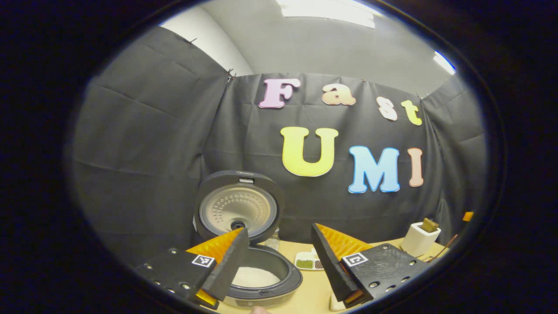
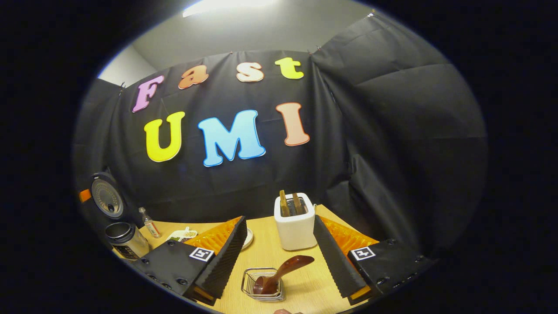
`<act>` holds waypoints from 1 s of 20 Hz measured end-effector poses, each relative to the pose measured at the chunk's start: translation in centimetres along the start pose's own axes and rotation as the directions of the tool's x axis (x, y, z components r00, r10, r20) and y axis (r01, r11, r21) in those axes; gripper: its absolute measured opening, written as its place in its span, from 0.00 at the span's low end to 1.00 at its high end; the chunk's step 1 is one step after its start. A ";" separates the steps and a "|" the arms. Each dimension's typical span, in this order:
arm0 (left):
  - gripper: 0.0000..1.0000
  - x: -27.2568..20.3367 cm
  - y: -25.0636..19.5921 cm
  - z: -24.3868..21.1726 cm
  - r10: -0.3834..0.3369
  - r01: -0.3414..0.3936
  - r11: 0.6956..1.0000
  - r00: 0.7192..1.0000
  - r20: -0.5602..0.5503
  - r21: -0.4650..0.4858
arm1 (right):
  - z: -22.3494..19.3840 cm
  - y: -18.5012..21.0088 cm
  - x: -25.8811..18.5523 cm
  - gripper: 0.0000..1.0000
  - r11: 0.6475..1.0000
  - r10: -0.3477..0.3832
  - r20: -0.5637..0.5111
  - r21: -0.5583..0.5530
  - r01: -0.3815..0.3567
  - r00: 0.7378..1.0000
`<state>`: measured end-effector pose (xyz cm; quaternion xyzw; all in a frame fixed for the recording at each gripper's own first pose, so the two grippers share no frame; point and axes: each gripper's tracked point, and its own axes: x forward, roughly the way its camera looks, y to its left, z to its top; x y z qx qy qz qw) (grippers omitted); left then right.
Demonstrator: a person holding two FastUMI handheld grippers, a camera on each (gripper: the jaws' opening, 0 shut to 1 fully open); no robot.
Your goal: Close the left gripper, press the button to open the rice cooker; take a wooden spoon from the chopstick holder with the right hand, scoop a spoonful of rice and pour it into the rice cooker, then put the wooden spoon back into the chopstick holder.
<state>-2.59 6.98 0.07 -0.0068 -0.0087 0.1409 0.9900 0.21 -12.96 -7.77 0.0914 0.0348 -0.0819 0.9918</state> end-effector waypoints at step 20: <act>0.90 0.4 -7.2 -2.0 -0.122 0.124 0.990 0.992 -0.041 0.062 | -11.7 -0.4 5.6 0.98 0.948 0.138 -0.183 0.308 -0.076 0.973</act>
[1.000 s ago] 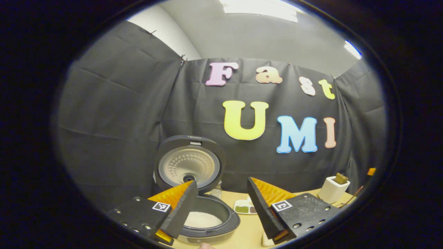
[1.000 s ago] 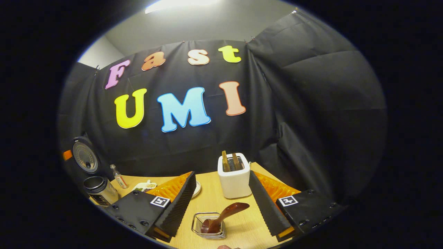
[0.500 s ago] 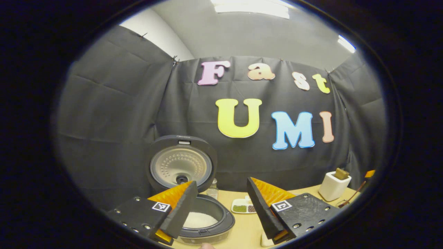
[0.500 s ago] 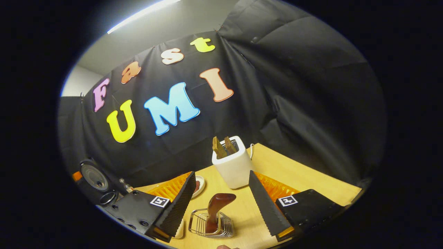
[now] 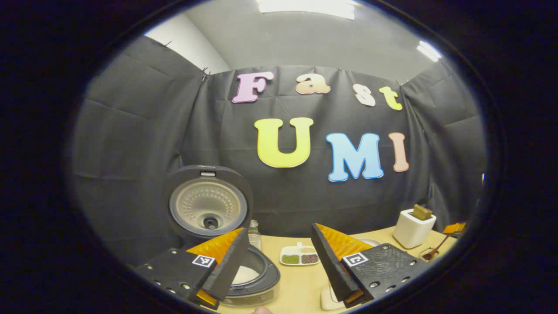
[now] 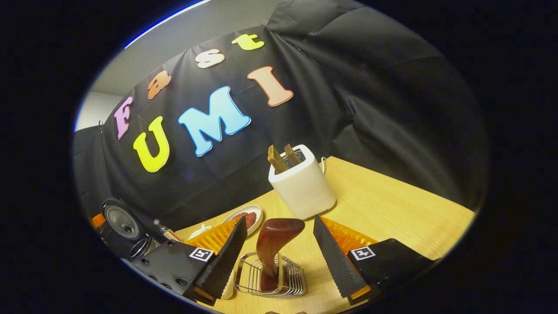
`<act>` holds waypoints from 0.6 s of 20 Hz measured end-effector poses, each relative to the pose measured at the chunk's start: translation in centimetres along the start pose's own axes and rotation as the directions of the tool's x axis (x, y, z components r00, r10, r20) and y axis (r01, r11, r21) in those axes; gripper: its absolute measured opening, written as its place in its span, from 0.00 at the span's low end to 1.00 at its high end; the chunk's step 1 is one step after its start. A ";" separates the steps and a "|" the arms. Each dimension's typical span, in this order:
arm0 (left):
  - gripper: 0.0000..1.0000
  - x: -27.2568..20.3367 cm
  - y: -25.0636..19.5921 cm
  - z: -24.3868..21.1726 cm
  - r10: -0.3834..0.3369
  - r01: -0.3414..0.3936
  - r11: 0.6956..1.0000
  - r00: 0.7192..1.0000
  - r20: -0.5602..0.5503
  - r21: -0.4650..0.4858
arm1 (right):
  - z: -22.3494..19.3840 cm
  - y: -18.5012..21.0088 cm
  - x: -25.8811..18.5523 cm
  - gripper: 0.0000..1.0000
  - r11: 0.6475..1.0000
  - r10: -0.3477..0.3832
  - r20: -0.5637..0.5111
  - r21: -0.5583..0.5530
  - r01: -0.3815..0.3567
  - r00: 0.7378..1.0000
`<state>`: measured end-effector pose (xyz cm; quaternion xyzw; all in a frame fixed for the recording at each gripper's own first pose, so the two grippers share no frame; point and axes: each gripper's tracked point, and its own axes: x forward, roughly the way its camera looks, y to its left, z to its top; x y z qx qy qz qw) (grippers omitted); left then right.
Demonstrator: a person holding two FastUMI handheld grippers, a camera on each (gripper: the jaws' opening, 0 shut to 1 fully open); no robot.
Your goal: Close the left gripper, press the button to open the rice cooker; take a wooden spoon from the chopstick holder with the right hand, scoop a spoonful of rice and pour it into the rice cooker, then put the wooden spoon back into the chopstick holder.
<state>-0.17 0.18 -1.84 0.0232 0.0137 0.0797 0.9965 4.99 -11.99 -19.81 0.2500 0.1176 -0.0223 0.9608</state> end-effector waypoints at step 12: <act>0.89 -0.3 4.8 -2.7 0.096 -0.097 0.995 0.995 -0.035 -0.029 | -1.1 0.9 2.9 0.22 0.994 0.041 -0.068 0.102 -0.034 0.997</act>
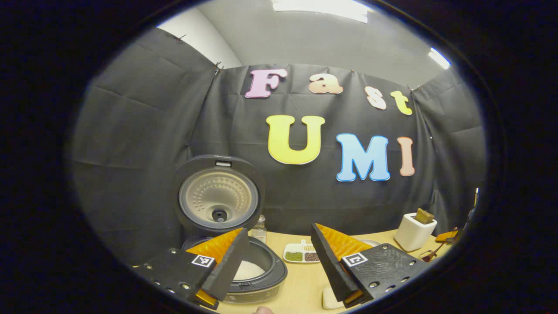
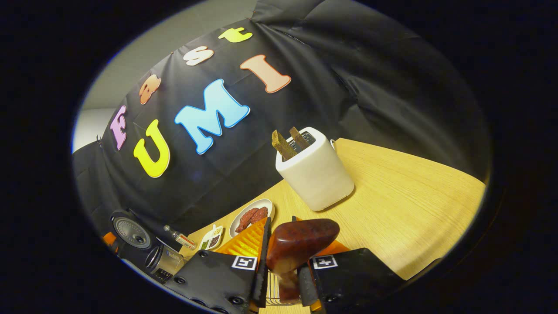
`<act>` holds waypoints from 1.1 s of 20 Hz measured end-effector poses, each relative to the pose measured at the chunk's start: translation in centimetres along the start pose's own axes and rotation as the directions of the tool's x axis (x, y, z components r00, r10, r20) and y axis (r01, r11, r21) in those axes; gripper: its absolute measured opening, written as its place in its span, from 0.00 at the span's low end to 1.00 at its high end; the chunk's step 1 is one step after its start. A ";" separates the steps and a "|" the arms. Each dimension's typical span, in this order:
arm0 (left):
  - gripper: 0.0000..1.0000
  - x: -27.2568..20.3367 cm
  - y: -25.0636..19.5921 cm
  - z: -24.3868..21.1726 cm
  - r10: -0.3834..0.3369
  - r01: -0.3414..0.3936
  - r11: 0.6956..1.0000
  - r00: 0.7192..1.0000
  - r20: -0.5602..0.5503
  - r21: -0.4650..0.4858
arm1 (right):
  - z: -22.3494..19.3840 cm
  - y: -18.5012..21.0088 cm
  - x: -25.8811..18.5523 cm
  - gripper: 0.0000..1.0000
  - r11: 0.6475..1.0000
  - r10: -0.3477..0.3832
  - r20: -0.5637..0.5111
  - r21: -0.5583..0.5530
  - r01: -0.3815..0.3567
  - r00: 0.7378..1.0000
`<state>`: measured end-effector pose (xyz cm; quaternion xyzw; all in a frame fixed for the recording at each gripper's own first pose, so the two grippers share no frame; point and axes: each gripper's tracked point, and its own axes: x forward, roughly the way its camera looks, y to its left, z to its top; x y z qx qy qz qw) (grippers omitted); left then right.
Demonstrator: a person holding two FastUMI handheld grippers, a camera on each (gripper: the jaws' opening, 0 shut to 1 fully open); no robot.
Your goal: Close the left gripper, press the button to open the rice cooker; take a wooden spoon from the chopstick holder with the right hand, scoop a spoonful of rice and pour it into the rice cooker, then put the wooden spoon back into the chopstick holder.
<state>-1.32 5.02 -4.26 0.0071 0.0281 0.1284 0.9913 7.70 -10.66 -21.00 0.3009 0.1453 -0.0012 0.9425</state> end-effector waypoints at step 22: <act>0.90 -0.6 4.6 -4.6 -0.017 0.017 0.999 0.999 -0.032 -0.029 | 4.9 22.6 -3.9 0.22 0.917 0.268 0.080 -0.327 -0.229 0.960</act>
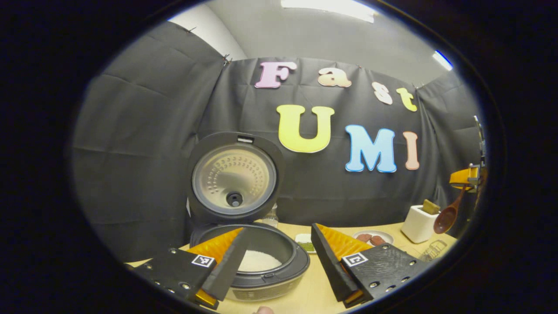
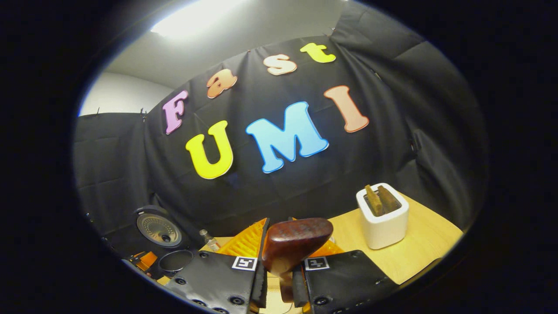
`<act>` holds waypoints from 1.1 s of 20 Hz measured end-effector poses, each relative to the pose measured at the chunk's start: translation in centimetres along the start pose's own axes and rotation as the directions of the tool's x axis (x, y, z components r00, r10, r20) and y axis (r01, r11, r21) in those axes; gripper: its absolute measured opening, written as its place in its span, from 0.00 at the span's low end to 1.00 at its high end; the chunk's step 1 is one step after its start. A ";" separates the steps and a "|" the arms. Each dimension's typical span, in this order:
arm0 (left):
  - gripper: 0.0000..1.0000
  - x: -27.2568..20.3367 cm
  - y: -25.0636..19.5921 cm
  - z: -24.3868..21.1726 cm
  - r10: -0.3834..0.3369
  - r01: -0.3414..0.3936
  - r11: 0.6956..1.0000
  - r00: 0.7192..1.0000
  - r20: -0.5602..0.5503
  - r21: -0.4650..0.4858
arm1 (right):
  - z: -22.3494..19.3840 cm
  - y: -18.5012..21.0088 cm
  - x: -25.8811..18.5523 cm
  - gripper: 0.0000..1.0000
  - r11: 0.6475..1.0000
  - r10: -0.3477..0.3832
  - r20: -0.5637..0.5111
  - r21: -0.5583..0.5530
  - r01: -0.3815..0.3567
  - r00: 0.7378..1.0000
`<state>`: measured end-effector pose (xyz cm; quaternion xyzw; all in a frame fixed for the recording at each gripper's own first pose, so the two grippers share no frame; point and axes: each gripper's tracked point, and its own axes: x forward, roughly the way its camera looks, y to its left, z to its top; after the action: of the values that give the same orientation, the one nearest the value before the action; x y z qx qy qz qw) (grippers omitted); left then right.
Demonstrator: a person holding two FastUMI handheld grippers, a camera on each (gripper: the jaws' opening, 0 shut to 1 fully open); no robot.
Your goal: Close the left gripper, press the button to open the rice cooker; take a wooden spoon from the chopstick holder with the right hand, scoop a spoonful of rice and pour it into the rice cooker, then put the wooden spoon back into the chopstick holder.
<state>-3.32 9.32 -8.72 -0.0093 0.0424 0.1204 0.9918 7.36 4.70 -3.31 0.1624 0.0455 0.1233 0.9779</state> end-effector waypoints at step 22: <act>0.89 -2.1 0.8 0.6 -0.041 0.041 0.999 0.999 0.031 0.007 | -17.2 3.6 5.5 0.22 0.972 -0.052 -0.325 -0.232 -0.027 0.944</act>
<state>-5.51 9.63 -7.90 -0.0051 0.0272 0.0999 0.9946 9.62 14.67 -18.64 0.0234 0.1943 0.1469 0.9696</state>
